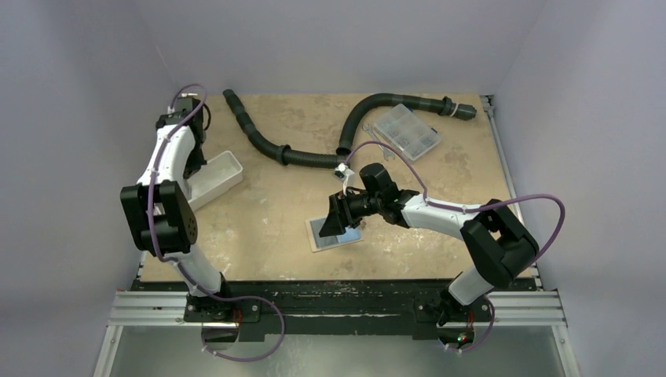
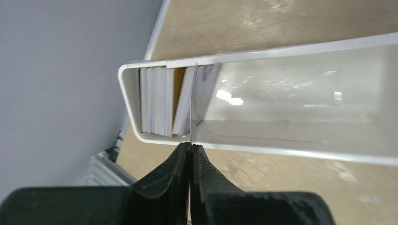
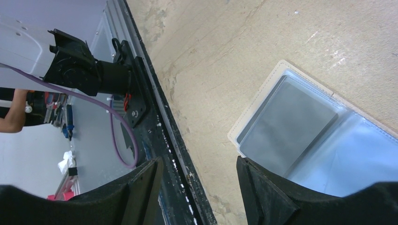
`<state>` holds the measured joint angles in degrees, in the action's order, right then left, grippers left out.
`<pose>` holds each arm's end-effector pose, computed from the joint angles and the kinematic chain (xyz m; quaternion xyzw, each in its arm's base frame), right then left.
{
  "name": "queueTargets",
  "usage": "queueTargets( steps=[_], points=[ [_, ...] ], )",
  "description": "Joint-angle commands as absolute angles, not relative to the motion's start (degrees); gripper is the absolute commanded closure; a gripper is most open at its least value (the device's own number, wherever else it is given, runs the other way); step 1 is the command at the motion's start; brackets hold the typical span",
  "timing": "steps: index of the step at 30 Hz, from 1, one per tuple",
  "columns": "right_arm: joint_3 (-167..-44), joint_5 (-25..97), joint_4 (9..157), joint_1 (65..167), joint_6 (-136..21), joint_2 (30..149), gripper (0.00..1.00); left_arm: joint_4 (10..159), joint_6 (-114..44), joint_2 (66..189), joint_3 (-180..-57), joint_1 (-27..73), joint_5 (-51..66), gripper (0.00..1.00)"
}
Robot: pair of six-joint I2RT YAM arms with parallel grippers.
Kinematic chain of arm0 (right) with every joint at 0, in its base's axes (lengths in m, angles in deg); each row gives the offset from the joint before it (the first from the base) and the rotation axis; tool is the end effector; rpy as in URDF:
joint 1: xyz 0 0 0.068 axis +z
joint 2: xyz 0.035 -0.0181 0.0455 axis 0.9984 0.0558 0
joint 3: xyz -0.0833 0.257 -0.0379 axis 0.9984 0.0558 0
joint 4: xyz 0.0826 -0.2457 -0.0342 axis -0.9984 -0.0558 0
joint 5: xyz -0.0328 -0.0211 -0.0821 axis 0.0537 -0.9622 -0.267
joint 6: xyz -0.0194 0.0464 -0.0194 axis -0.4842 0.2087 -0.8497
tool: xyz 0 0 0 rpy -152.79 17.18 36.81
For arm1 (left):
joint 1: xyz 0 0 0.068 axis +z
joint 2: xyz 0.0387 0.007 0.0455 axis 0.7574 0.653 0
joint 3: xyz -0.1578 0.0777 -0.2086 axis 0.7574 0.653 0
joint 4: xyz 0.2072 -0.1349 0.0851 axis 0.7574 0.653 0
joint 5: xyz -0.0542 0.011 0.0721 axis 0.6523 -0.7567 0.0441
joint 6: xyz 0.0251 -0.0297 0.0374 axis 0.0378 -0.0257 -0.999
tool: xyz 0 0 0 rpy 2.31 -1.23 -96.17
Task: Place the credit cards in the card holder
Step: Pick up the credit card from the storage box.
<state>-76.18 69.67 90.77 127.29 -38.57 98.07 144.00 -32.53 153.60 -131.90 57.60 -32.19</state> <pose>0.2274 0.2251 0.1925 -0.2639 0.8084 0.4950 0.1782 0.3480 0.0701 0.2637 -0.2268 0.9255 0.2608 0.1547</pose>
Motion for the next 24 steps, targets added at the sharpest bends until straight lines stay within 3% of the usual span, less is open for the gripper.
queueTargets(
  steps=[1, 8, 13, 15, 24],
  points=[
    [-77.23, 69.24, 90.58, 127.56, -39.81, 97.72, 0.33, 143.91, -31.65, 146.55, -136.95, 57.85, -17.94, 1.00],
    [-77.53, 66.91, 89.03, 127.49, -40.65, 97.71, 0.32, 141.08, -30.04, 142.30, -136.54, 57.51, -4.51, 1.00],
    [-75.81, 69.15, 91.53, 124.47, -38.96, 95.35, 0.31, 129.43, -24.99, 137.12, -128.26, 54.52, 20.31, 1.00],
    [-74.61, 71.59, 93.90, 122.10, -36.67, 93.86, 0.30, 124.08, -23.48, 135.21, -125.85, 48.76, 23.85, 1.00],
    [-64.33, 82.72, 119.37, 106.26, -15.63, 86.47, 0.27, 80.14, -2.97, 128.11, -103.55, 28.55, 38.47, 1.00]
  ],
)
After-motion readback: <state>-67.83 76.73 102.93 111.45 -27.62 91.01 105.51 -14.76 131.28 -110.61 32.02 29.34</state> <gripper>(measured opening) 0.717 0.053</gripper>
